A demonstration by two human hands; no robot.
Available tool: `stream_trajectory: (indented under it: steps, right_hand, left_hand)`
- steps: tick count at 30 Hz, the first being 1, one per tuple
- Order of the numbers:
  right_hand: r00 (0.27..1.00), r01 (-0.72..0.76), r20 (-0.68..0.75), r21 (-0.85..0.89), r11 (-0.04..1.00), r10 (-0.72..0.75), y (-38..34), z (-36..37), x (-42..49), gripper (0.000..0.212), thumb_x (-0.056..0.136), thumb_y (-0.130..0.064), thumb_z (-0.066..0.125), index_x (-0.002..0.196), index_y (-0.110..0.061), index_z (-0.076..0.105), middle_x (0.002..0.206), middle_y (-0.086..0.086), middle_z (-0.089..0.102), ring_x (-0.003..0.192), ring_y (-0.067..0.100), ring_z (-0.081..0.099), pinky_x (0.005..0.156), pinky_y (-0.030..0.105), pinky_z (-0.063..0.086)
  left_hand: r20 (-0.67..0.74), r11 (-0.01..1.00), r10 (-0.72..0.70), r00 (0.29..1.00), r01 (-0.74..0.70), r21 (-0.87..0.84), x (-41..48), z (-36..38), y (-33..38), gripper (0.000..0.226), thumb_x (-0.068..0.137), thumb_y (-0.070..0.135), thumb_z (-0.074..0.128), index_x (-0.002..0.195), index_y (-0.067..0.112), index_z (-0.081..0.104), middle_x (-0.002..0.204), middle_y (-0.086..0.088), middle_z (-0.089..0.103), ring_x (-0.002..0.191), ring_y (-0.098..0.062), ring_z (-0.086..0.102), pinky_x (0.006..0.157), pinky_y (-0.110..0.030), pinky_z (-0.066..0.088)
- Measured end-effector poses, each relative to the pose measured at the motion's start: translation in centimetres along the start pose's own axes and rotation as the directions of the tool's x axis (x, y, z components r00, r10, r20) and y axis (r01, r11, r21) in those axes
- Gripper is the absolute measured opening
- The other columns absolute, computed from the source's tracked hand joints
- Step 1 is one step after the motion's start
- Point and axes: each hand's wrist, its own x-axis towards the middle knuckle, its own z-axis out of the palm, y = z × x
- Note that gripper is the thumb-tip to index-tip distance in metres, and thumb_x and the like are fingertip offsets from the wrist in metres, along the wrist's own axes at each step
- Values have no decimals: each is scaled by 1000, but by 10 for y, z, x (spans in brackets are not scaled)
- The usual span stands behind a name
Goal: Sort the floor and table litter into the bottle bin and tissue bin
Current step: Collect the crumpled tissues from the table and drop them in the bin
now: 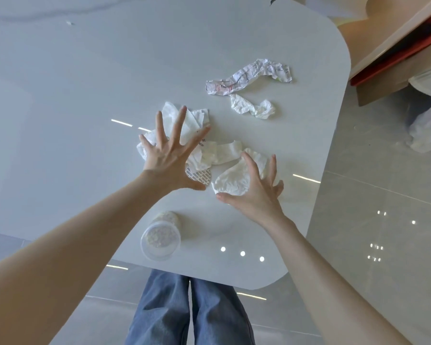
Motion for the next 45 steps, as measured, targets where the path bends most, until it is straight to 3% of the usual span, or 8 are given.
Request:
stream_trajectory:
  steps: [4,9,17,22,30,33,41,45]
  right_hand:
    - [985,-47,-166,-21,999,43,2,21,13,90,65,-50,79,134,-60,21,151,-5,-5,125,40,20,90,46,36]
    - [942,12,-334,-86,996,-40,7,35,18,59,72,-36,76,122,-43,46,135,-2,25,111,34,32,79,39,42]
    - [938,144,-308,-73,987,-159,12,42,24,30,77,-26,74,102,-28,58,116,0,44,104,28,44,62,17,24]
    - [952,145,-265,-39,989,-150,12,36,29,33,74,-29,73,97,-22,52,112,1,40,94,27,40,71,23,23]
    - [946,224,-230,-51,973,-230,16,32,17,11,75,-8,48,81,-11,57,98,-2,50,97,22,45,75,33,50]
    - [959,211,-209,85,974,-190,3,9,-3,14,79,-1,53,88,-8,60,104,-3,42,88,14,49,53,5,42]
    - [884,460,-199,213,862,-423,-71,-61,-116,24,78,-9,65,100,-18,68,111,-5,50,77,-24,47,67,1,39]
    - [852,524,-138,196,829,-505,-99,-71,-179,28,75,-10,67,100,-21,68,113,-7,52,89,-7,53,82,18,48]
  left_hand:
    - [109,990,67,992,-80,114,4,8,-3,124,50,67,77,144,51,-3,155,-4,-21,139,-49,-7,96,-68,32]
    - [-40,990,130,991,-127,64,-2,16,-13,91,59,53,81,136,48,34,147,-8,24,130,-43,23,91,-59,39]
    - [-64,962,14,998,-31,-272,0,17,-3,57,71,22,81,122,28,57,125,-11,39,108,-34,37,86,-44,44]
    - [-35,924,-34,999,18,-383,-4,14,4,49,82,-6,52,123,20,56,109,-14,50,89,-28,41,72,-32,34]
    - [-162,775,-257,953,103,-623,-26,-12,15,46,75,-9,55,114,15,64,99,-12,56,81,-27,54,56,-24,30]
    - [-214,708,-355,910,112,-697,-43,-39,19,38,80,-1,61,114,18,64,101,-7,58,80,-18,51,55,-15,31]
    - [-259,528,-616,744,145,-837,-154,-115,31,27,81,15,70,106,14,63,91,3,60,79,-15,52,57,-17,32]
    - [-244,441,-687,685,126,-889,-243,-137,31,27,80,15,72,105,13,63,85,5,60,75,-13,53,57,-6,36]
